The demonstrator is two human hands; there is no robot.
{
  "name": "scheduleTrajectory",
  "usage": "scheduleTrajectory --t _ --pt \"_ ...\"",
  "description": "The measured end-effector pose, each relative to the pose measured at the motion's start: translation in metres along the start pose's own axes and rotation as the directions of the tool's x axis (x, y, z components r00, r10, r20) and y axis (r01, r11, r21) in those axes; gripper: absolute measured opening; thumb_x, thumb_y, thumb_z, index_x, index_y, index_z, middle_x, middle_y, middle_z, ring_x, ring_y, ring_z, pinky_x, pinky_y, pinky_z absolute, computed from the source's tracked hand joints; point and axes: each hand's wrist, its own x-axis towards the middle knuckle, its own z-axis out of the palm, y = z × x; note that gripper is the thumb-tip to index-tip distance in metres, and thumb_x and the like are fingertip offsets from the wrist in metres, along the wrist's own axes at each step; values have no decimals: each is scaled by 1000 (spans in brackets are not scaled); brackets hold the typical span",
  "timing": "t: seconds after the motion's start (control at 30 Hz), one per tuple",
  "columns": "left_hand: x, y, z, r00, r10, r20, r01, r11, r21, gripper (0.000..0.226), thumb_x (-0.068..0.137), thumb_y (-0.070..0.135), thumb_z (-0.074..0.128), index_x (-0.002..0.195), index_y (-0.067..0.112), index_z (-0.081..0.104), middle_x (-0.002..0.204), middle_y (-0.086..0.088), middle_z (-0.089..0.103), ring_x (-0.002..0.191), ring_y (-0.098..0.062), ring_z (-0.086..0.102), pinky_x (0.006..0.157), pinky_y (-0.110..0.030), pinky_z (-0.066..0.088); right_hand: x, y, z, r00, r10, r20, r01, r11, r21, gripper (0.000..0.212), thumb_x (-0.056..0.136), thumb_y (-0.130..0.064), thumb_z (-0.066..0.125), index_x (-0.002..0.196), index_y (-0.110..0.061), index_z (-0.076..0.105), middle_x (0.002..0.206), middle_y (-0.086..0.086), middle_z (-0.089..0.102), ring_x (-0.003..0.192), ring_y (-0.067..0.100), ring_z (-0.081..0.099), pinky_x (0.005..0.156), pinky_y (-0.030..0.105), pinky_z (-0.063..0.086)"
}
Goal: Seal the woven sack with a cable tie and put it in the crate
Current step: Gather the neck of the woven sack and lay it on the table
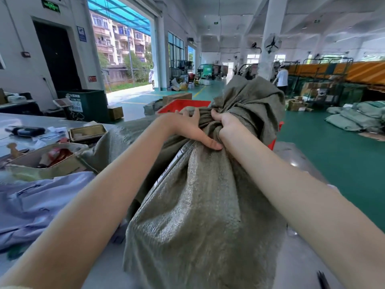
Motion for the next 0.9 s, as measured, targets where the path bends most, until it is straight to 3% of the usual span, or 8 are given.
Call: scheduleTrajectory --t 0.17,0.23,0.3,0.4,0.47,0.57,0.73,0.9 --pt "19 24 29 997 20 77 -9 990 -143 136 59 63 71 144 18 -26 157 -11 -22 147 -27 -12 121 -46 8 1 1 -31 995 76 -70 -79 996 -40 39 99 -27 41 127 -3 53 146 10 45 134 27 42 109 41 30" --pt "22 33 36 993 27 118 -2 979 -206 131 63 53 72 145 19 -25 158 -11 -20 148 -26 -9 120 -45 11 1 0 -45 993 53 -110 -57 998 -36 29 99 -24 42 96 -3 61 138 10 52 131 26 46 107 41 33" --pt "24 44 43 991 32 129 2 966 -260 124 65 43 69 146 19 -22 159 -11 -17 148 -26 -6 119 -45 15 10 -2 -58 991 21 -131 -38 991 -128 34 97 -27 45 74 -4 53 99 10 73 105 27 64 102 39 39" --pt "26 57 54 998 17 61 3 948 -319 116 64 36 65 149 21 -13 159 -14 -11 148 -29 -5 119 -48 15 25 -2 -84 977 -81 -198 10 942 -336 30 94 -35 51 75 -12 52 40 -1 65 54 19 64 80 31 53" --pt "25 56 61 1000 21 18 -13 933 -360 110 71 39 65 149 24 -11 159 -14 -6 148 -31 -4 118 -50 15 29 -3 -98 954 -201 -221 80 886 -457 24 88 -34 60 91 -10 61 76 5 75 72 18 68 77 29 57" --pt "19 43 73 997 33 73 11 848 -530 105 76 48 65 150 23 -5 159 -6 11 145 -27 17 114 -41 25 29 -1 -105 908 -289 -302 114 867 -486 62 76 -35 73 125 -2 55 131 12 60 116 26 59 103 40 46" --pt "21 41 87 1000 -15 -12 4 796 -606 115 61 65 68 150 31 3 160 -7 12 145 -27 20 117 -42 24 29 9 -97 861 -379 -339 38 713 -700 90 63 -59 68 133 -6 49 143 7 46 135 24 39 116 40 27" --pt "29 56 83 999 1 44 23 837 -546 118 64 64 68 149 30 -6 160 -10 5 147 -30 13 117 -47 21 34 2 -100 907 -309 -285 75 786 -613 72 79 -43 67 135 -2 47 142 9 49 130 24 47 111 36 37"
